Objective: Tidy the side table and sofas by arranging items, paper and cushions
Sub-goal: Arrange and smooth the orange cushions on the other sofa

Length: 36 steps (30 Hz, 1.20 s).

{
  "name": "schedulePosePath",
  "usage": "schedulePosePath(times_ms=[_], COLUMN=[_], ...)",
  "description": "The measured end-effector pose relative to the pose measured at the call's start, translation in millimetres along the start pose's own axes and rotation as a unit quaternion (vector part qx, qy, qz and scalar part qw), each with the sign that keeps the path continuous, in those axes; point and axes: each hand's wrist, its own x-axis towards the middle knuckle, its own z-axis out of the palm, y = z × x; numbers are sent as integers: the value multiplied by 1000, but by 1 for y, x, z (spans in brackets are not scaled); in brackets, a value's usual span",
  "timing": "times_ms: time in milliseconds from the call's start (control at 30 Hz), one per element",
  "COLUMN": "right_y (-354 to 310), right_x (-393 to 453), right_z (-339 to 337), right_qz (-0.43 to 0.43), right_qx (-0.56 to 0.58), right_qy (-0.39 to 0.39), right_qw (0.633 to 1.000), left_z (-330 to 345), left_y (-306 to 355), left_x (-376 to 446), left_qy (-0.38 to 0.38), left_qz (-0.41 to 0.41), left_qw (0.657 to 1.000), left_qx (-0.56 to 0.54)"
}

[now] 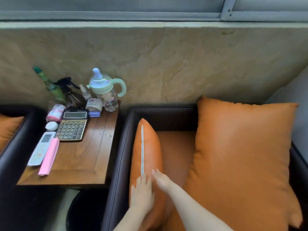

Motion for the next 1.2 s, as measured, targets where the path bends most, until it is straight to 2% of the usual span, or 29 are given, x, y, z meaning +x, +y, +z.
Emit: schedulePosePath(times_ms=[67, 133, 200, 267, 400, 500, 667, 800, 1000, 1100, 1200], right_y=[13, 21, 27, 33, 37, 46, 66, 67, 85, 84, 73], right_x=[4, 9, 14, 16, 16, 23, 21, 8, -17, -32, -44], right_z=[-2, -7, -11, -14, -8, 4, 31, 55, 67, 67, 58], right_qz=[-5, -13, -17, -19, -40, -19, 9, 19, 44, 41, -28], right_qx=[-44, -99, -154, -211, -264, -206, -78, -50, -170, -275, -336], right_qy=[12, 18, 42, 67, 92, 71, 8, -27, -46, 28, 121], right_qw=[999, 995, 987, 975, 959, 976, 997, 998, 983, 960, 934], left_z=[11, 25, 39, 47, 47, 50, 61, 61, 68, 69, 61], left_y=[-7, -11, -12, -14, -9, -4, -13, -13, -22, -18, -17], left_x=[8, 13, 11, 11, 17, 20, 19, 2, -50, -75, -82], left_qy=[-54, -90, -102, -110, -122, -82, -20, 6, -45, -84, -107], left_qz=[-79, -156, -218, -245, -209, -194, -182, -165, -145, -146, -157], left_qw=[992, 965, 933, 917, 939, 951, 953, 957, 968, 970, 968], left_qx=[-87, -193, -267, -294, -246, -226, -242, -237, -198, -175, -162])
